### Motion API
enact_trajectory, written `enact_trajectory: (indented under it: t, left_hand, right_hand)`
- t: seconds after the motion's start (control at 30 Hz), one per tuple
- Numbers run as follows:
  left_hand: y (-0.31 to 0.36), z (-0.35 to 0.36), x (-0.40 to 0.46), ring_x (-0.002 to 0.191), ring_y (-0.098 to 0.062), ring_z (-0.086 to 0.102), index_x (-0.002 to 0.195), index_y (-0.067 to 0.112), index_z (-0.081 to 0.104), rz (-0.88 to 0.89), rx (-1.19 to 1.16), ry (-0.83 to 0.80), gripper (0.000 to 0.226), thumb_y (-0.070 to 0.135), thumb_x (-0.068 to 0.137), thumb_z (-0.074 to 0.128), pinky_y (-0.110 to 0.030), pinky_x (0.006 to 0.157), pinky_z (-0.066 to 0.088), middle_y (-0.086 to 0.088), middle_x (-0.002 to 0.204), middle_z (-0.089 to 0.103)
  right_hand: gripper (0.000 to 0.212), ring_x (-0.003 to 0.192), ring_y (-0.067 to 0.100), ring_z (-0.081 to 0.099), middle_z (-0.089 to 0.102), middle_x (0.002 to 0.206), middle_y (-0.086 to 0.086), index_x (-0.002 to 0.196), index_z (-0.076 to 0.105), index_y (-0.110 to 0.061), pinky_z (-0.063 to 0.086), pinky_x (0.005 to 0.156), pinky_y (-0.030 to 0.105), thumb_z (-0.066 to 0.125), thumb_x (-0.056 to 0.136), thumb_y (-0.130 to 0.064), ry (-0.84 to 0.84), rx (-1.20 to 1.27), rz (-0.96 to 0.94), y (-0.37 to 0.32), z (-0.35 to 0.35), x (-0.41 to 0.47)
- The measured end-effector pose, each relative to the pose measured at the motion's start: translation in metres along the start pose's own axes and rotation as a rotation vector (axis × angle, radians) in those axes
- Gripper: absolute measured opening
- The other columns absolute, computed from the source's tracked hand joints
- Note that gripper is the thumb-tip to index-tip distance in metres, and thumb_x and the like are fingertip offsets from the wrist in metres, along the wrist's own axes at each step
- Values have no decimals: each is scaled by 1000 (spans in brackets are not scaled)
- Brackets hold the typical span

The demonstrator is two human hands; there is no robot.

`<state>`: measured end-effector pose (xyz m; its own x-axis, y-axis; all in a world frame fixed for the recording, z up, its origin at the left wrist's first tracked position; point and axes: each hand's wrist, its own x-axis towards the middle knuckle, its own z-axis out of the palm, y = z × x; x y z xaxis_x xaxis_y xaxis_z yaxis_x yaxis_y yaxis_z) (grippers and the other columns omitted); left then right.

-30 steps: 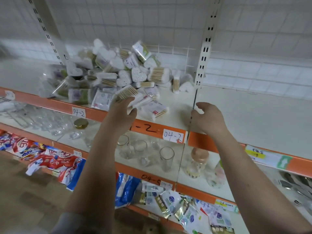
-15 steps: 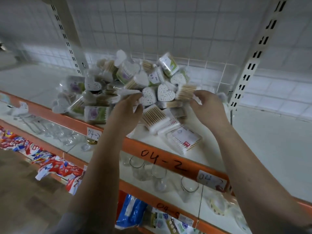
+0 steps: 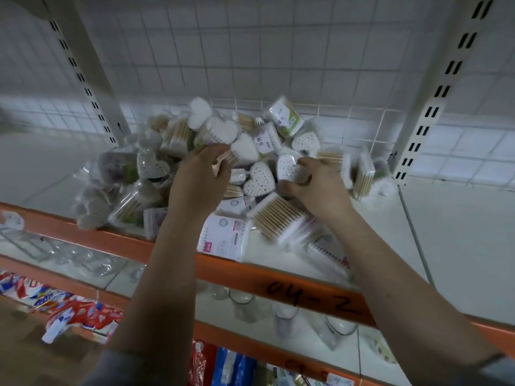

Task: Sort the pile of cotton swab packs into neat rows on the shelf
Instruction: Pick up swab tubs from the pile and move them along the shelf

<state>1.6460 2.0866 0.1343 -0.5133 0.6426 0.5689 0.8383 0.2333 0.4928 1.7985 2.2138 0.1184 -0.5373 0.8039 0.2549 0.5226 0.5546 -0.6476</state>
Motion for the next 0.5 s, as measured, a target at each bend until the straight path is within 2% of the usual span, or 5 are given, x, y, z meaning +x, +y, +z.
enact_trajectory:
  t: [0.13,0.23,0.3,0.43,0.5]
  left_hand:
    - [-10,-2,6,99,-21,62,120,10,61,27,-14,-17,30,10,91,54,-22,77,42,-7,113,66]
    - [-14,-2,8,98,-19,61,120,11,61,34,-38,-26,29,12,91,54,-23,77,42,-6,113,65]
    - [-16,-1,10,101,-18,60,120,11,61,46,-53,-29,29,12,91,55,-23,78,43,-5,114,65]
    - [-21,3,12,104,-20,59,119,10,61,77,-93,-41,28,15,92,55,-33,84,50,-5,113,65]
    - [-22,6,14,104,-19,58,120,10,60,77,-113,-48,29,18,93,55,-31,86,49,-5,112,65]
  right_hand:
    - [69,120,27,48,42,140,9,139,42,-16,42,93,36,64,82,-50,27,-35,40,-8,11,3]
    - [66,116,28,51,47,135,10,136,45,-16,44,90,37,60,84,-52,78,-47,64,-11,16,5]
    - [62,114,28,53,53,129,10,133,49,-15,44,87,37,61,84,-51,109,-55,69,-13,18,5]
    - [57,112,26,56,60,124,8,132,51,-15,45,86,34,61,85,-43,181,-6,67,-15,18,1]
    - [55,108,25,57,60,122,7,131,51,-15,44,81,31,61,83,-41,237,46,69,-13,12,0]
